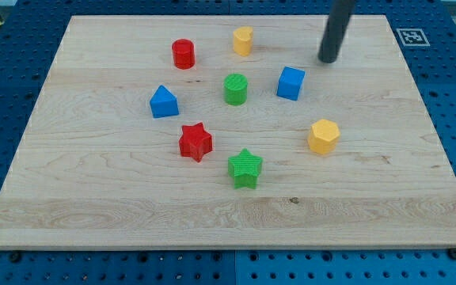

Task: Point at the red circle

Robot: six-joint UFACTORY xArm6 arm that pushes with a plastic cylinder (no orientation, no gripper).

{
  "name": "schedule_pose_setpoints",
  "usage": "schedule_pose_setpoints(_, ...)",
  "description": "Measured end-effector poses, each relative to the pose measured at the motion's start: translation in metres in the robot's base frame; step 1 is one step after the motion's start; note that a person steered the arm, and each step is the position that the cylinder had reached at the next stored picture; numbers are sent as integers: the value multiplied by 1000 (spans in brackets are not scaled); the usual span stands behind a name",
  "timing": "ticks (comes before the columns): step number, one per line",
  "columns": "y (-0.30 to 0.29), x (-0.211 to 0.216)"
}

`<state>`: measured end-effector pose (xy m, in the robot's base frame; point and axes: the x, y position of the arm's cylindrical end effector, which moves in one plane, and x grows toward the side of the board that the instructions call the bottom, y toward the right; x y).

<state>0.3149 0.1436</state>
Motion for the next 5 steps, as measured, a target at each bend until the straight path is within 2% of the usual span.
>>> schedule_pose_setpoints(2,-99,9)
schedule_pose_setpoints(3,-106,9)
schedule_pose_setpoints(4,-162,9)
schedule_pose_setpoints(5,-183,9)
